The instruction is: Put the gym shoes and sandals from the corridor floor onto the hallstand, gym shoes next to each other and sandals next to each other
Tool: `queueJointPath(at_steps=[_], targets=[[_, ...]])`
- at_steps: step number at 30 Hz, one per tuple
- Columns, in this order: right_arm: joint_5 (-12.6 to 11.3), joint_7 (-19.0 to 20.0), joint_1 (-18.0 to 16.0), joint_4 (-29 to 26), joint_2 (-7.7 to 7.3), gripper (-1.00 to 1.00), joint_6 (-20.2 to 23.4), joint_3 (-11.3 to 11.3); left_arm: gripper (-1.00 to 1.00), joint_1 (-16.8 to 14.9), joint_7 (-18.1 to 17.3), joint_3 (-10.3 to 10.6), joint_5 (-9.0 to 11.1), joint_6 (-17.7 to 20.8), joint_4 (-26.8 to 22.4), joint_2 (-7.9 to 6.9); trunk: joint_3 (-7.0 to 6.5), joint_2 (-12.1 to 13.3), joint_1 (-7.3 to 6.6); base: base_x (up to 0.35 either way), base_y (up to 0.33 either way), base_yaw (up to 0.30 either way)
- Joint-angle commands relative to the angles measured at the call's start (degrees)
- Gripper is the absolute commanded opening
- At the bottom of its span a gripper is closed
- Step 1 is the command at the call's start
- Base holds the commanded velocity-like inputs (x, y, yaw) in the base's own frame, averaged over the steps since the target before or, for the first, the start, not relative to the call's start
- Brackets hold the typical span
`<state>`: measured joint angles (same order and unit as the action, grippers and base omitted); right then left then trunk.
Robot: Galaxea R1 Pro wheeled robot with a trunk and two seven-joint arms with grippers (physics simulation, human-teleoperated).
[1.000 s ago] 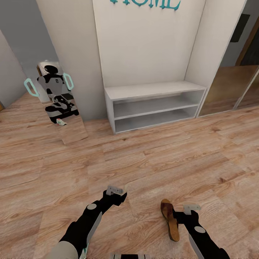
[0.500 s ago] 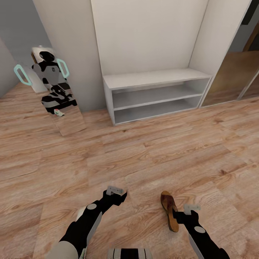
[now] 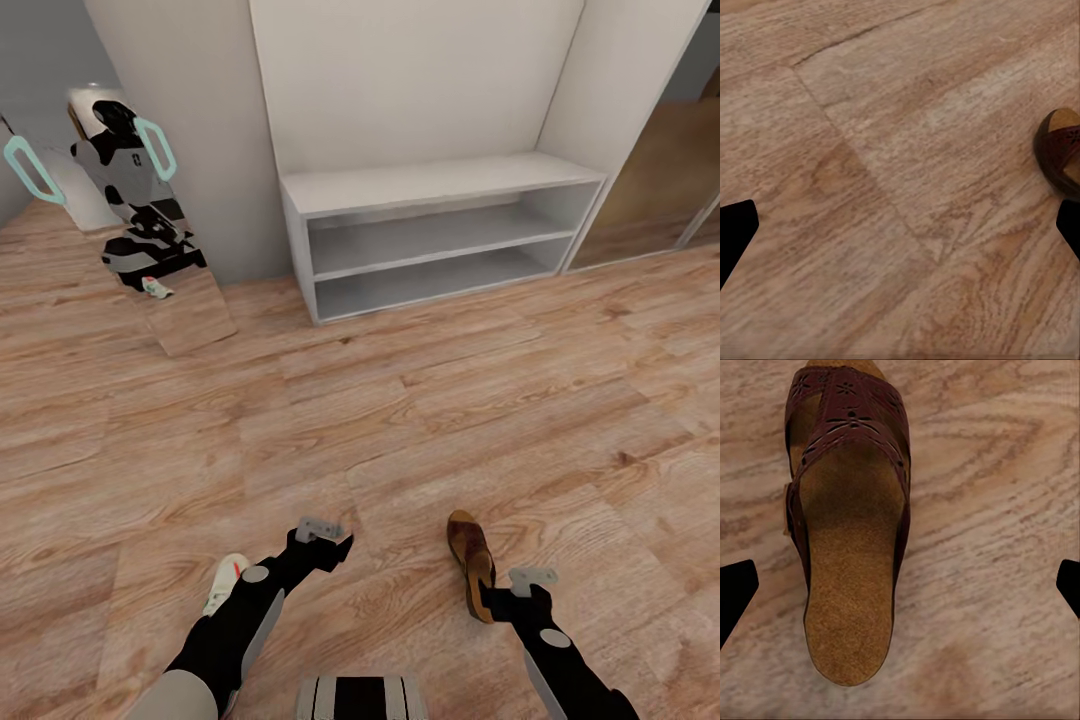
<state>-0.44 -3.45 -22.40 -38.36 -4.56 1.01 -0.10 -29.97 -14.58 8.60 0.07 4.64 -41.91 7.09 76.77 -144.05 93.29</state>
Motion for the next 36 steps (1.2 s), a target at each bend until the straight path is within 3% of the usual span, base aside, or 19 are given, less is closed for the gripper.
queueJointPath(at_steps=[1,16,31,36], targets=[[0.00,-0.18,-0.01,-0.21,-0.01,1.00,0.06,0.22,1.00,0.00,-0.19,0.00,0.02,0.37,-0.10,0.03,0.05,-0.02,-0.01,0.000,0.000,0.000],[0.00,-0.22,-0.01,-0.46,0.01,1.00,-0.01,0.28,1.00,0.00,-0.19,0.01,0.02,0.37,-0.10,0.05,0.06,-0.02,-0.01,0.000,0.000,0.000],[0.03,-0.24,-0.01,-0.10,0.60,1.00,-0.12,0.19,1.00,-0.17,-0.27,0.12,-0.07,0.34,-1.17,1.47,3.39,-0.22,0.37,0.000,0.000,0.000],[0.01,-0.32,-0.01,-0.11,0.61,1.00,-0.13,0.19,1.00,-0.23,-0.24,0.32,-0.10,0.62,-4.85,1.51,3.39,-0.22,0.37,0.000,0.000,0.000]])
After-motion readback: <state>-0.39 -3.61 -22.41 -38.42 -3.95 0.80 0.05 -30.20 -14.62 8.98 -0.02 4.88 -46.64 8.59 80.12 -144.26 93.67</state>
